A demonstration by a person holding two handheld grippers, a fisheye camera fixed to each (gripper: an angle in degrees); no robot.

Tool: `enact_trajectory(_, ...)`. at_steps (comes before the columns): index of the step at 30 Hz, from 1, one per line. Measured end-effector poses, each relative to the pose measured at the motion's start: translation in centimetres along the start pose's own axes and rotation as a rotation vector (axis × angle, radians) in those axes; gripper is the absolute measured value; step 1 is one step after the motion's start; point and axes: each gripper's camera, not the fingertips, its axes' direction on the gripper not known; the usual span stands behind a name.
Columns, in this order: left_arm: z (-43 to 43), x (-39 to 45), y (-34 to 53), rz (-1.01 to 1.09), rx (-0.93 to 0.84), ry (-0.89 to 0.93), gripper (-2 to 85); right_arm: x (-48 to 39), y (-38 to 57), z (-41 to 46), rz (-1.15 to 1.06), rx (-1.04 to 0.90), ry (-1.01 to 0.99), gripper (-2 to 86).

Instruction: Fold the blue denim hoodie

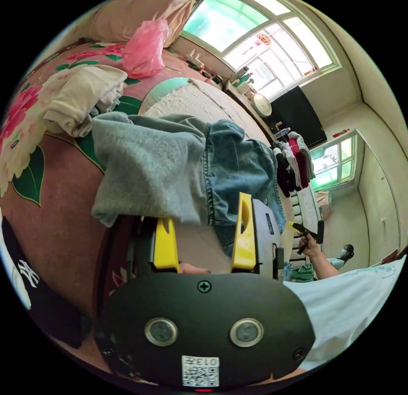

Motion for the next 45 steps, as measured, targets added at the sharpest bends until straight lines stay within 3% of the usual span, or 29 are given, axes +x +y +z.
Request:
enact_trajectory(4,2.5,-0.1,-2.0,-0.069,-0.125,-0.1,16.3,-0.8,-2.1,3.9,-0.04,-0.121,0.056,12.8)
enact_trajectory(8,3.1,-1.4,-3.6,-0.145,-0.146,-0.131,3.9,-1.2,-2.9,5.3,-0.059,-0.201,0.108,7.8)
enact_trajectory(10,2.9,-0.8,-4.8,-0.088,-0.16,-0.13,2.6,-1.9,-3.0,5.3,-0.104,-0.222,0.116,5.7)
enact_trajectory(14,1.3,0.8,-5.8,-0.002,-0.155,-0.151,2.0,-5.1,-1.7,-0.1,-0.209,-0.081,0.175,4.3)
enact_trajectory(18,-2.7,1.8,-5.9,0.081,-0.031,-0.027,1.9,-7.3,2.8,-8.4,-0.259,0.043,0.301,4.2)
enact_trajectory(21,-3.3,2.4,-4.8,0.17,-0.013,0.03,2.0,-4.7,8.1,-11.6,-0.124,0.072,0.344,4.4)
enact_trajectory(25,-0.3,-0.6,-2.3,0.111,-0.162,0.036,2.7,2.8,15.3,-3.9,0.145,-0.159,0.271,5.6)
enact_trajectory(27,0.0,-2.4,-1.1,0.035,-0.214,0.033,3.8,4.1,17.4,0.0,0.173,-0.267,0.242,7.2)
enact_trajectory(30,-4.1,-4.2,0.3,0.026,-0.188,0.025,6.8,3.8,17.6,-1.8,0.188,-0.171,0.244,9.3)
enact_trajectory(34,-9.2,-1.2,-3.8,0.23,-0.081,-0.107,10.8,1.9,11.6,-7.5,0.091,0.114,0.264,10.6)
enact_trajectory(37,-5.6,2.6,-9.9,0.327,-0.075,-0.133,15.6,-1.9,2.8,-6.9,-0.091,0.207,0.208,11.0)
enact_trajectory(40,2.2,6.0,-15.6,0.385,-0.14,-0.071,16.7,-6.4,-7.0,-2.6,-0.243,0.189,0.148,11.5)
enact_trajectory(45,13.5,10.7,-22.2,0.395,-0.249,-0.073,17.8,-10.8,-18.6,7.0,-0.319,-0.011,0.156,12.7)
